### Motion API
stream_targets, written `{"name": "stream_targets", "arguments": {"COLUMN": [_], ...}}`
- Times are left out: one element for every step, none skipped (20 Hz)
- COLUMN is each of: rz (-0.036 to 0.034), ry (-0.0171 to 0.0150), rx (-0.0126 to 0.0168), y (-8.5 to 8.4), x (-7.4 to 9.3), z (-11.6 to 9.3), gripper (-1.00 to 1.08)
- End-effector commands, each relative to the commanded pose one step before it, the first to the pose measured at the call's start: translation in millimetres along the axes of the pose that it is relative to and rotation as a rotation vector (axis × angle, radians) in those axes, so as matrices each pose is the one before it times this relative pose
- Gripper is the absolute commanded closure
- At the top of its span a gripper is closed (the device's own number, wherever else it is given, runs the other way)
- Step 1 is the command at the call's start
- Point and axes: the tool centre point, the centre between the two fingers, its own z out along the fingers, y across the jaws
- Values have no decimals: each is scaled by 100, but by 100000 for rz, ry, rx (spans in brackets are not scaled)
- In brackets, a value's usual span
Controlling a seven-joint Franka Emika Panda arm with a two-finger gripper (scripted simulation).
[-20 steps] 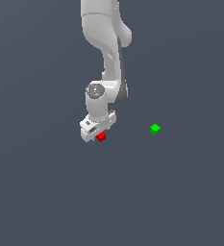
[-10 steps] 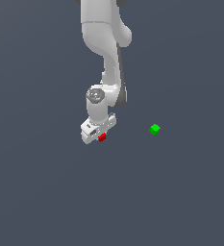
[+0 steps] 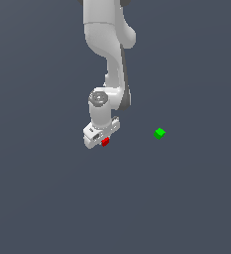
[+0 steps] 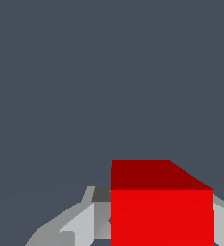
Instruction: Stack the red cube on top of the green cube.
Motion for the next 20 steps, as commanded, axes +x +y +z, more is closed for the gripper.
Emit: {"name": "stream_targets", "arguments": {"rz": [5,0,0,0,0,0,0,-38,0,0,0,-44,0,0,0,0,-2,0,0,0], "ry": [29,0,0,0,0,0,0,-30,0,0,0,-10,0,0,0,0,28,0,0,0], "rx": [-35,0,0,0,0,0,0,-9,0,0,0,19,0,0,0,0,40,0,0,0], "y": [14,-2,-4,-5,-7,-9,-11,-27,-13,-13,-11,-22,-3,0,1,1,4,1,2,3], "x": [6,-4,-5,-7,-9,-11,-13,2,-15,-14,-11,12,0,4,6,7,5,7,7,8], "z": [-212,-186,-239,-293,-346,-400,-456,-505,-571,-631,-688,-719,-700,-654,-605,-553,-493,-443,-386,-328], "gripper": [108,108,108,108,108,108,108,108,108,108,108,108,108,108,108,108,108,108,108,108]}}
